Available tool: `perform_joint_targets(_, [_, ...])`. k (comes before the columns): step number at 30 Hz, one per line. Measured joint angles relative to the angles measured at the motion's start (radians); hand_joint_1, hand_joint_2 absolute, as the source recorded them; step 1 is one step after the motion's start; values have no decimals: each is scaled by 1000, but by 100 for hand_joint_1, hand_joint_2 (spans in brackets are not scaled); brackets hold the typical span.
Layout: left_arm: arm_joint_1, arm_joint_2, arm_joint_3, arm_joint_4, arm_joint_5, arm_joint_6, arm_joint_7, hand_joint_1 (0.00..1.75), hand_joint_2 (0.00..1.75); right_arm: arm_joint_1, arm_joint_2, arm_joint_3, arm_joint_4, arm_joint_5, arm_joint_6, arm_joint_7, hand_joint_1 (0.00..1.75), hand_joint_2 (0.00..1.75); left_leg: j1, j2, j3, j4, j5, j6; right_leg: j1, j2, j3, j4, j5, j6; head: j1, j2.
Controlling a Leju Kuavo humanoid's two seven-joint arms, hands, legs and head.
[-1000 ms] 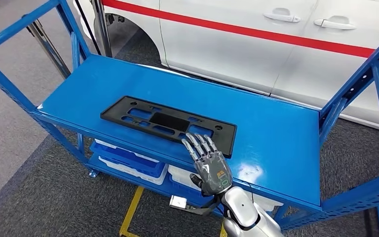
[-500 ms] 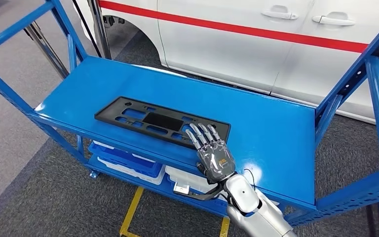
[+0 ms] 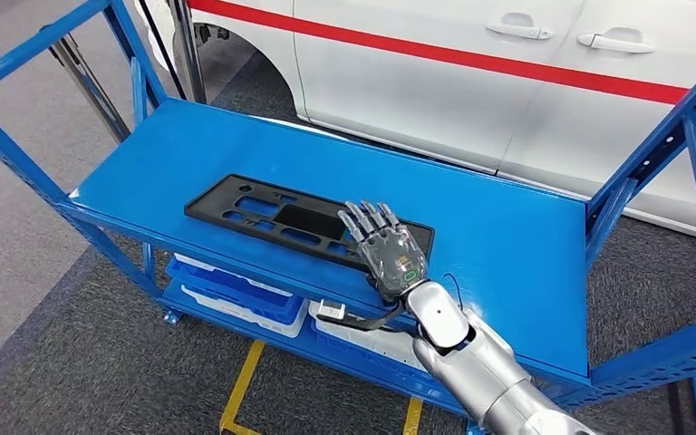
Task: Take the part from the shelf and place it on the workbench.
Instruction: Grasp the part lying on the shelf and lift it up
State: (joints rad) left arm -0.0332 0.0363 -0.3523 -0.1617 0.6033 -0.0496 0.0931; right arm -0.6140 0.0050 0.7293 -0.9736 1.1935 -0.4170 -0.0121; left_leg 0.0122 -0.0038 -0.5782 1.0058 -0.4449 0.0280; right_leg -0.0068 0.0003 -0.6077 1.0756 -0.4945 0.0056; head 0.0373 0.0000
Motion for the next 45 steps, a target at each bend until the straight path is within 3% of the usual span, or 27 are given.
perform_joint_targets(3, [0, 2, -1, 0, 1, -3, 0, 0, 0, -20, 2, 0, 34, -25, 19, -6, 0, 175, 0, 2, 0, -2, 2, 10, -2, 0, -85, 180, -87, 8, 0, 0])
perform_joint_targets(4, [0, 3, -1, 0, 1, -5, 0, 0, 0, -24, 2, 0, 46, -32, 25, -8, 0, 175, 0, 1, 0, -1, 1, 10, -3, 0, -107, 226, -97, 9, 0, 0])
perform_joint_targets(5, [0, 3, -1, 0, 1, -6, 0, 0, 0, -27, 3, 0, 56, -39, 29, -10, 0, 175, 0, 0, 0, 1, 0, 10, -4, 0, -114, 234, -87, 9, 0, 0])
perform_joint_targets(6, [-1, 4, -1, 0, 1, -8, 0, 0, 0, -32, 3, 0, 66, -47, 33, -13, 0, 175, 0, -1, 1, 4, -2, 9, -5, 0, -100, 202, -58, 8, 0, 0])
perform_joint_targets(8, [-1, 4, -2, 0, 2, -10, 0, 0, 0, -49, 6, 0, 84, -61, 39, -19, 0, 175, -1, -2, 0, 11, -8, 5, -6, 0, -41, 74, 9, 2, 0, 0])
perform_joint_targets(10, [-2, 4, -3, 0, 2, -12, 0, 0, 0, -65, 10, 0, 100, -70, 43, -24, 0, 175, -4, -2, -5, 19, -12, -4, -2, 0, -3, -13, 34, -6, 0, 0])
perform_joint_targets(13, [-2, 6, -4, 0, 3, -13, 0, 0, 0, -75, 16, 0, 121, -82, 51, -27, 0, 175, -4, -2, -9, 18, -12, -21, 0, 2, 0, -31, 35, -17, 0, 0])
perform_joint_targets(15, [-2, 9, -4, 0, 4, -13, -1, 0, 0, -84, 23, 0, 136, -106, 65, -32, 0, 175, -2, -2, -21, 49, -36, -31, -5, 1, 3, -39, 41, -29, 0, 0])
perform_joint_targets(18, [-2, 10, -5, 0, 10, -14, -2, 0, 0, -105, 34, -1, 170, -153, 102, -50, 0, 175, 2, -1, -98, 217, -121, -44, -6, 0, 4, -43, 43, -38, -1, 0])
perform_joint_targets(20, [-2, 11, -5, 0, 13, -14, -4, 0, 0, -115, 40, -2, 197, -175, 122, -61, 0, 175, 2, -1, -132, 286, -132, -48, -5, -1, 4, -42, 42, -39, -1, 0])
perform_joint_targets(21, [-1, 12, -5, 0, 14, -14, -6, 0, 0, -120, 42, -2, 208, -183, 129, -65, 0, 175, 3, -1, -124, 267, -111, -48, -5, 0, 5, -42, 42, -39, -1, 0])
perform_joint_targets(23, [-1, 14, -5, 0, 16, -14, -10, 0, 0, -131, 48, -3, 223, -193, 139, -70, 0, 175, 2, 0, -63, 138, -44, -42, -5, 2, 8, -42, 40, -37, -1, 0])
perform_joint_targets(25, [-2, 16, -5, 0, 18, -14, -13, 0, 0, -141, 52, -4, 238, -201, 150, -75, 0, 175, -2, -1, -12, 31, -9, -32, -2, 4, 7, -40, 40, -30, -1, 0])
perform_joint_targets(28, [-3, 19, -5, 0, 20, -14, -18, 0, 0, -151, 58, -5, 255, -212, 155, -82, 0, 175, -5, -3, -2, 6, -5, -18, 1, 4, 6, -43, 43, -14, -1, 0])
perform_joint_targets(30, [-3, 19, -5, 0, 21, -14, -19, 0, 0, -158, 61, -6, 266, -219, 155, -84, 0, 175, -1, -1, 2, -4, 2, -6, 1, 4, -2, -22, 25, -5, 0, 0])
perform_joint_targets(31, [-3, 19, -5, 0, 22, -14, -19, 0, 0, -161, 62, -7, 271, -223, 155, -84, 0, 175, 1, 0, 4, -8, 5, 1, 1, 4, -18, 15, 1, -1, 0, 0])
perform_joint_targets(33, [-2, 19, -5, 0, 23, -14, -19, 0, 0, -164, 62, -8, 283, -228, 155, -84, 0, 175, 1, 2, 4, -9, 5, 8, -1, 3, -76, 139, -62, 3, 1, 0])
perform_joint_targets(34, [-2, 20, -5, 0, 24, -14, -19, 0, 0, -163, 62, -8, 288, -230, 155, -84, 0, 175, 1, 2, 3, -8, 5, 9, -2, 3, -104, 198, -83, 5, 1, 0])
perform_joint_targets(35, [-2, 20, -5, 0, 25, -14, -20, 0, 0, -162, 62, -8, 293, -231, 154, -84, 0, 175, 1, 1, 4, -7, 4, 9, -3, 3, -120, 230, -86, 6, 1, 0])
perform_joint_targets(36, [-1, 20, -5, 0, 26, -14, -20, 0, 0, -163, 62, -8, 296, -232, 151, -84, 0, 175, 1, 1, 4, -6, 3, 8, -5, 3, -119, 225, -70, 6, 0, 0])
perform_joint_targets(37, [-2, 20, -5, 0, 28, -14, -20, 0, 0, -164, 63, -8, 299, -233, 148, -84, 0, 175, 1, 0, 6, -3, 0, 7, -6, 2, -99, 182, -37, 6, 0, 0])
perform_joint_targets(38, [-2, 20, -5, 0, 29, -14, -20, 0, 0, -166, 63, -8, 301, -233, 144, -84, 0, 175, 1, 0, 7, 2, -3, 4, -7, 2, -67, 112, -1, 4, 1, 0])
perform_joint_targets(40, [-2, 20, -5, 0, 31, -14, -20, 0, 0, -168, 65, -8, 304, -233, 138, -82, 2, 175, -2, -1, 3, 12, -10, -4, -5, 1, -13, 1, 36, -2, 0, 0])
perform_joint_targets(41, [-2, 20, -5, 0, 31, -14, -20, 0, 0, -169, 67, -8, 306, -233, 135, -80, 37, 175, -3, -2, 1, 15, -12, -9, -3, 1, -3, -23, 38, -6, 0, 0])
perform_joint_targets(44, [-2, 21, -5, 0, 33, -15, -22, 0, 0, -171, 73, -8, 312, -230, 132, -72, 165, 175, -1, -1, -1, 14, -13, -26, -1, 4, 0, -32, 39, -19, 0, 0])
perform_joint_targets(45, [-2, 21, -5, 0, 33, -15, -23, 0, 0, -171, 75, -8, 314, -229, 131, -70, 174, 175, 0, -1, -3, 23, -21, -31, -3, 3, 2, -36, 41, -25, 0, 0])
